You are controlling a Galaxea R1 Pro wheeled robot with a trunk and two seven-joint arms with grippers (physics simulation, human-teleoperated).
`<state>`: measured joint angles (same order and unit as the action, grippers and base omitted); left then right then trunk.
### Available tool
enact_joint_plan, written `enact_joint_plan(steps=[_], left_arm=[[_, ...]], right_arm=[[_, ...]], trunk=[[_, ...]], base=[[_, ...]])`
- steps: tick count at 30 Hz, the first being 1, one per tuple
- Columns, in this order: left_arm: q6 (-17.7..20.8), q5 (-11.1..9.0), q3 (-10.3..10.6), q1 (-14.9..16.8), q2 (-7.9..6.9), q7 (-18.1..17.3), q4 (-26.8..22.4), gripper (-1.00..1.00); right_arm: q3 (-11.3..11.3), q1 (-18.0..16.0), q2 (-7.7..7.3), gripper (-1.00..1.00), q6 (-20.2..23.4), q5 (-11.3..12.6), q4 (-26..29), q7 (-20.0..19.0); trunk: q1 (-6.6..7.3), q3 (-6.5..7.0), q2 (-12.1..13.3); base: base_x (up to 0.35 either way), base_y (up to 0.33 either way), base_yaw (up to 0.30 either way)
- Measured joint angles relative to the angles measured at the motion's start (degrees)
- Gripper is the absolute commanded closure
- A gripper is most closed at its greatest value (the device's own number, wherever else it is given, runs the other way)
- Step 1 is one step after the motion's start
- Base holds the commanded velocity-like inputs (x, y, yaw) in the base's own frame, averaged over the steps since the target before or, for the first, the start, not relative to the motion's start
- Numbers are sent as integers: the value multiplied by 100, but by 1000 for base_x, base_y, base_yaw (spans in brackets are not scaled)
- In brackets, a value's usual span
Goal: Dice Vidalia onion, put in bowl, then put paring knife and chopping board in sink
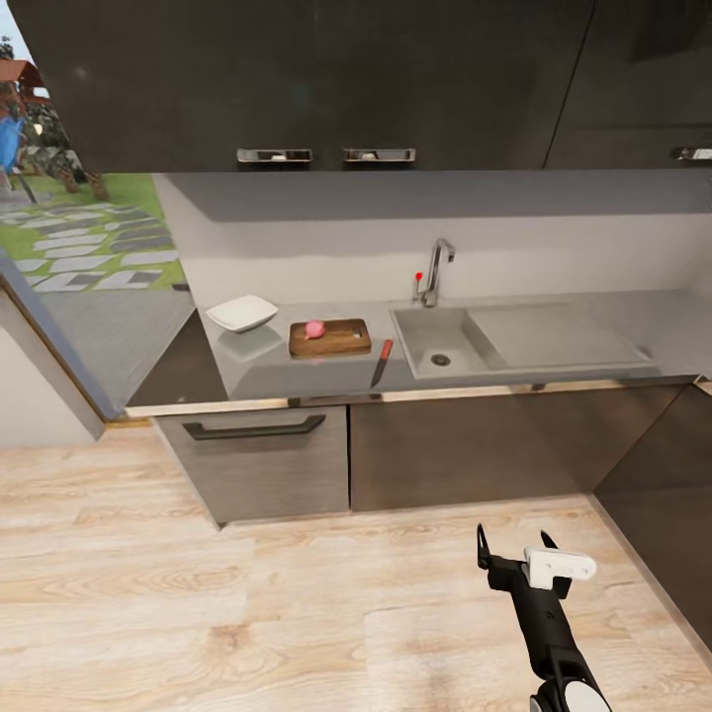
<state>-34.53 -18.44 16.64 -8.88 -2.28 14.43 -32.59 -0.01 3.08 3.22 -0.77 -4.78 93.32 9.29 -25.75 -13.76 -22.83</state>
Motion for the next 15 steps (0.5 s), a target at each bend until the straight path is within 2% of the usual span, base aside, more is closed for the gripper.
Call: enact_joint_plan(steps=[15], left_arm=[[1,0,2,0,0,0,0,-100]], right_arm=[[0,1,0,-100,0,0,0,0]], trunk=[[0,136,0]], base=[[0,0,0]])
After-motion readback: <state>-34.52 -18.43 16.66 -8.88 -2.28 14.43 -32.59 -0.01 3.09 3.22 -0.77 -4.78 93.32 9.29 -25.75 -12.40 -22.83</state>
